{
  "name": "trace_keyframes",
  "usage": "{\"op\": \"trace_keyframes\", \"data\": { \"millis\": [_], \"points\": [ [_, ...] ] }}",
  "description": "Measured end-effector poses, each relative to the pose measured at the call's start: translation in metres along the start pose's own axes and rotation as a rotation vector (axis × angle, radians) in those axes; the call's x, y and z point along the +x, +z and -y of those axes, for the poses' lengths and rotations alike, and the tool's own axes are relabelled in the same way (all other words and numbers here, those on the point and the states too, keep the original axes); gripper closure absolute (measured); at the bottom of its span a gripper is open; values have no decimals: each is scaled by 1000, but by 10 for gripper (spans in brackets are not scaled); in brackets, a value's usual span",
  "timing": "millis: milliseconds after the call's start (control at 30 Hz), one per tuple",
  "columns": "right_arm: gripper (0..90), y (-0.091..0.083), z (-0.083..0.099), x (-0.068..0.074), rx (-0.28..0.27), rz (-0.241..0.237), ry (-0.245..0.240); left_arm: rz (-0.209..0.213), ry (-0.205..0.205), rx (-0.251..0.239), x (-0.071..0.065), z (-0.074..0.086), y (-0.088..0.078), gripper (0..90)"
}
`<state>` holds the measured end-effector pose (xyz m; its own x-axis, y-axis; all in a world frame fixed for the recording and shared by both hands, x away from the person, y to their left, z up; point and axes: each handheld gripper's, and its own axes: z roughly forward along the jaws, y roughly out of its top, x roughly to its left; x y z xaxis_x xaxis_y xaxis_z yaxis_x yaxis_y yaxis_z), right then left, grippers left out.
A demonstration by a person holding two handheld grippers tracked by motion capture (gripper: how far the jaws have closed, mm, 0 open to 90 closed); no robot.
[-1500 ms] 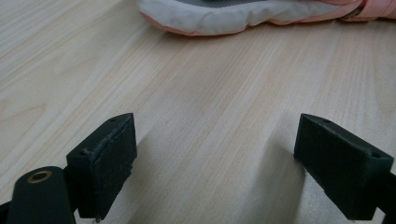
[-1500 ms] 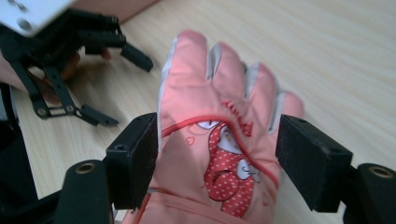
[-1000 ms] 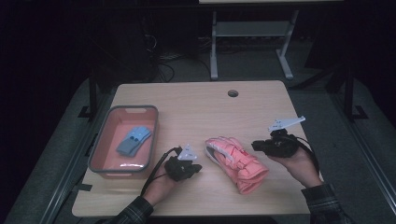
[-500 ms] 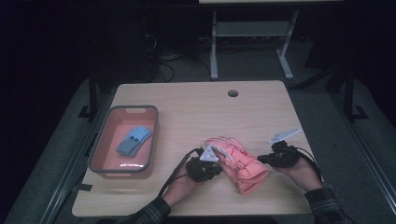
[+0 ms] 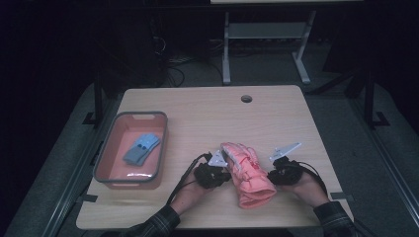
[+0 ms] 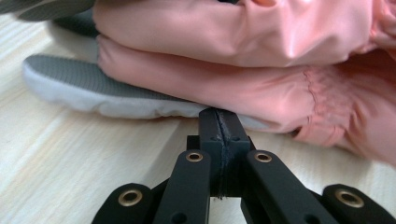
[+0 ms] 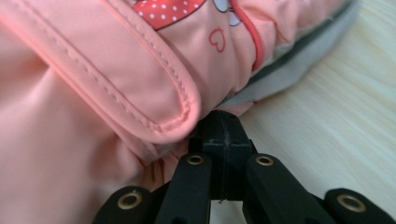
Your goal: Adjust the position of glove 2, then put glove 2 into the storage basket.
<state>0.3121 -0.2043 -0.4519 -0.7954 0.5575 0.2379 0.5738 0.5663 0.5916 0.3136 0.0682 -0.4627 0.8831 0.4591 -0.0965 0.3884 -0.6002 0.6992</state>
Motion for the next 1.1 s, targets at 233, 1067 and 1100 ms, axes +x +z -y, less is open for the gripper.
{"op": "trace_keyframes", "data": {
  "millis": [233, 1067, 1100],
  "points": [
    [898, 9, -5, 12, -8, -43, -25, -18, -36, -4, 12, 3, -7, 893],
    [899, 23, -22, 54, -36, -80, -106, -76, -101, 1, 46, -4, -19, 892],
    [899, 18, -20, 52, -42, -72, -90, -79, -107, -1, 46, -5, -22, 890]
  ]
}}
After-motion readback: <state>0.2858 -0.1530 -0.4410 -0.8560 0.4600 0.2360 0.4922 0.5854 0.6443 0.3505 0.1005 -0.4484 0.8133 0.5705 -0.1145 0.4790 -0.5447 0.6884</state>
